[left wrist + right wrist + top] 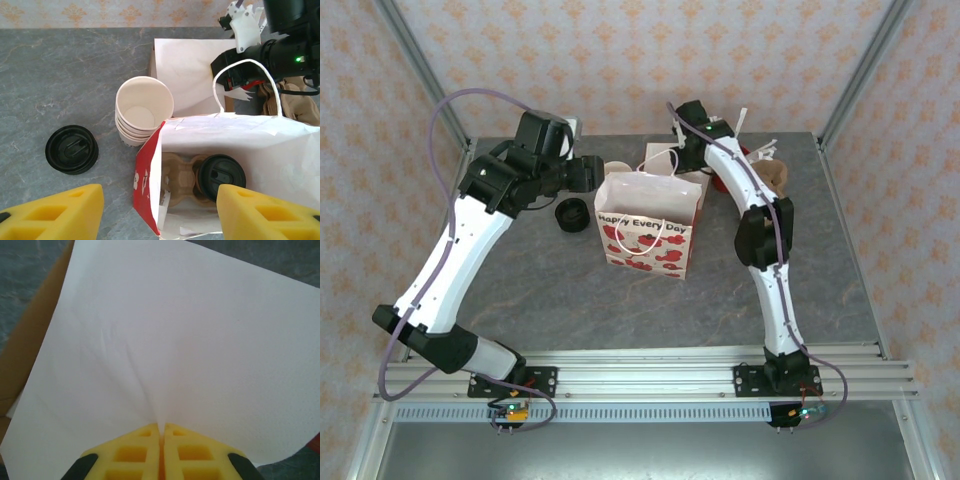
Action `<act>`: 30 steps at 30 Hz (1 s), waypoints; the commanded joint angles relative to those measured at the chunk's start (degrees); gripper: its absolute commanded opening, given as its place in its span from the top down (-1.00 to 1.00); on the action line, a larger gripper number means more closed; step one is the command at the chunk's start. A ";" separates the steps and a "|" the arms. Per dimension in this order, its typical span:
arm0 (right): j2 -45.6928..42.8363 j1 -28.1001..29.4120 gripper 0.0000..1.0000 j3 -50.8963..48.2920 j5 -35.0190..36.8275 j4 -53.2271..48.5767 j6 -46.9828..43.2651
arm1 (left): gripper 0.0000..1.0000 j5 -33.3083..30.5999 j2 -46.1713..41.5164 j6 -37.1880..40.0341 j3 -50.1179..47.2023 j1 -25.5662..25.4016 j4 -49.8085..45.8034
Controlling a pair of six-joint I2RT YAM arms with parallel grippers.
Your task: Pack the takeout coffee
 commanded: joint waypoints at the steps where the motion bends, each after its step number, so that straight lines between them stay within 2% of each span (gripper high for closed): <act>1: -4.20 -0.08 0.87 2.23 -2.02 -1.26 0.95 | -0.25 0.60 -1.86 -0.73 -0.42 0.01 1.04; 11: -12.34 -0.13 0.98 4.85 -7.99 0.54 4.39 | -0.24 1.91 -2.89 -0.78 -1.79 0.02 3.28; 19: -19.78 -0.22 1.00 4.96 -16.28 3.28 9.44 | -0.24 1.38 -4.62 -0.24 -3.14 0.06 5.03; 26: -32.22 -0.06 1.00 -5.89 -20.01 8.08 12.23 | -0.24 0.72 -7.45 -0.16 -5.81 0.01 7.02; 30: -41.35 0.56 1.00 -16.81 -19.56 11.83 12.52 | -0.24 1.43 -9.23 -0.52 -8.15 0.01 8.67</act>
